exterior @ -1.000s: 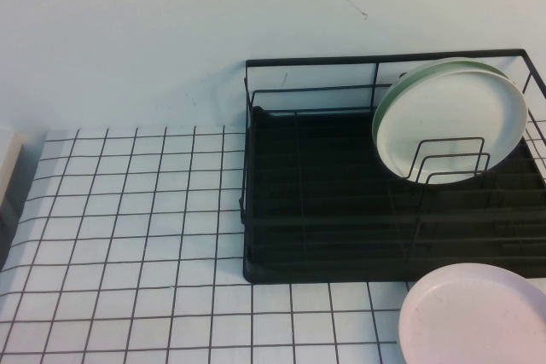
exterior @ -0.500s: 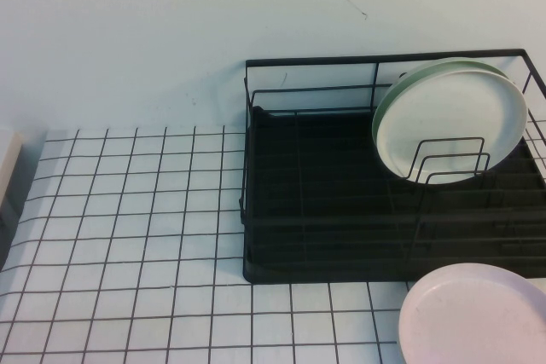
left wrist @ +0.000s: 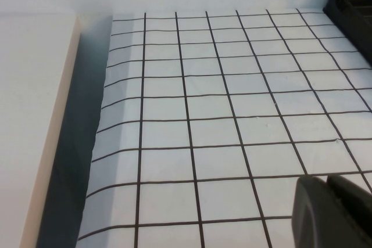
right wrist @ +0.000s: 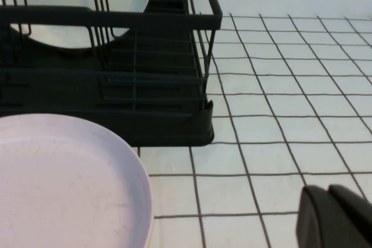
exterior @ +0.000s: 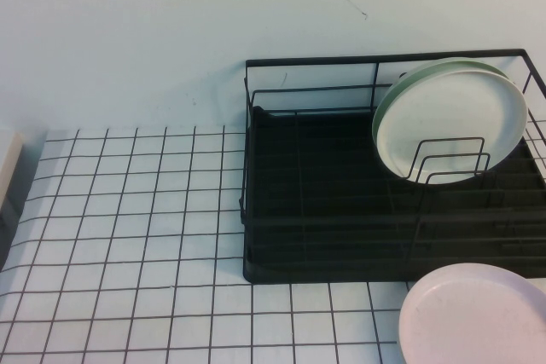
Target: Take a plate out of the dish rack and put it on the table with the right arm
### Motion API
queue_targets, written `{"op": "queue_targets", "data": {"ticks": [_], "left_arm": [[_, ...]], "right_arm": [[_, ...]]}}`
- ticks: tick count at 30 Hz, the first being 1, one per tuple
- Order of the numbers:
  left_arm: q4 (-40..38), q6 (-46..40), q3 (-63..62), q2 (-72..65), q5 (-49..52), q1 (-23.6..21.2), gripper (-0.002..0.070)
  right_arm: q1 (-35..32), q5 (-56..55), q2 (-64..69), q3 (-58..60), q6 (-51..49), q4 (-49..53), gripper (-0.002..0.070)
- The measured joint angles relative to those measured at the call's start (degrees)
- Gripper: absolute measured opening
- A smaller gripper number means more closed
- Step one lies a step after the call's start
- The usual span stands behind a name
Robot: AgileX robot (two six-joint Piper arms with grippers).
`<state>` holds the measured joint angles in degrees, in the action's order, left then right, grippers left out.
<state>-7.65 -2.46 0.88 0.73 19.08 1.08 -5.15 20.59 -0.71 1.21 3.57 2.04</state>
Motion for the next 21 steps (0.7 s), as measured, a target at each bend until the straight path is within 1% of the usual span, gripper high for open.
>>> {"op": "queue_targets", "data": {"ticks": [7,13,16,21], "left_arm": [[0.0,0.0,0.0,0.0,0.0,0.0,-0.0004],[0.0,0.0,0.0,0.0,0.0,0.0,-0.0004],[0.0,0.0,0.0,0.0,0.0,0.0,-0.0004],[0.0,0.0,0.0,0.0,0.0,0.0,-0.0004]], "right_arm": [[0.0,0.0,0.0,0.0,0.0,0.4,-0.0004],[0.0,-2.2,0.0,0.3,0.2,3.8,-0.0004],[0.0,-8.9,0.0,0.5,0.2,4.3,-0.0004],[0.0,-27.9,0.0,0.5,0.2,4.4,-0.0004]]}}
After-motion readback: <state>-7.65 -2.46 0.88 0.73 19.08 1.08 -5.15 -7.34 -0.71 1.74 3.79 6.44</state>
